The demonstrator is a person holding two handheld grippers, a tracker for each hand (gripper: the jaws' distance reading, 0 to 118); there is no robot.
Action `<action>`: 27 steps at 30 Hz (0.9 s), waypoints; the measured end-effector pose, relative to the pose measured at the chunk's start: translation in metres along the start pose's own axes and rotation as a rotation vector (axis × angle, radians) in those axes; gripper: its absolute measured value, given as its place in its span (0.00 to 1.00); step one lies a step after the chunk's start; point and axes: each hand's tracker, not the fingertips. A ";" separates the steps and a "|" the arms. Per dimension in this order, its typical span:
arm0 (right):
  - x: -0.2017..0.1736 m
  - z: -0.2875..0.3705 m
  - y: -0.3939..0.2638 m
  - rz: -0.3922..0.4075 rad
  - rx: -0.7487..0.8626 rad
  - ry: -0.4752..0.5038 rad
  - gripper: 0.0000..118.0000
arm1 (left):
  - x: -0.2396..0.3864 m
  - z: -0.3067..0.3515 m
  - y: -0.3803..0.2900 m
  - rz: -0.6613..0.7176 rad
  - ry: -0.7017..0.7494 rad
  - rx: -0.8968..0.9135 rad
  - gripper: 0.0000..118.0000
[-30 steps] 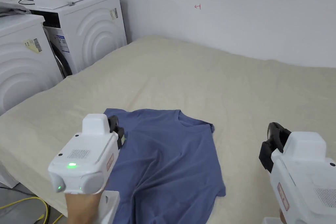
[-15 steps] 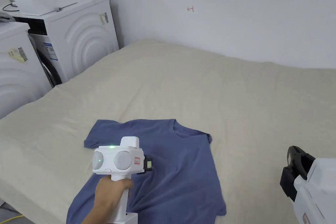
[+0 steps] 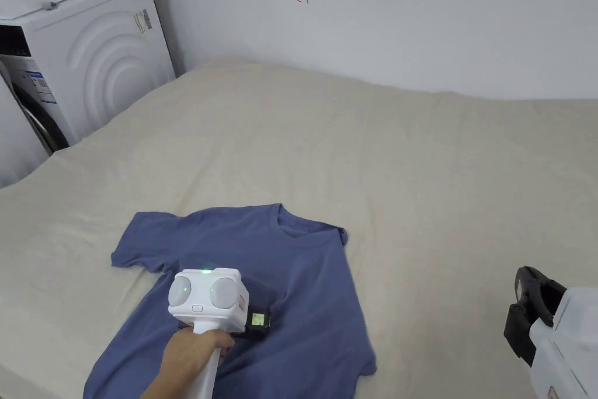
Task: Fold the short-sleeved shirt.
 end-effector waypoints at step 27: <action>0.041 0.047 0.013 -0.062 0.067 -0.050 0.00 | -0.001 0.161 -0.002 0.180 -0.554 0.397 0.00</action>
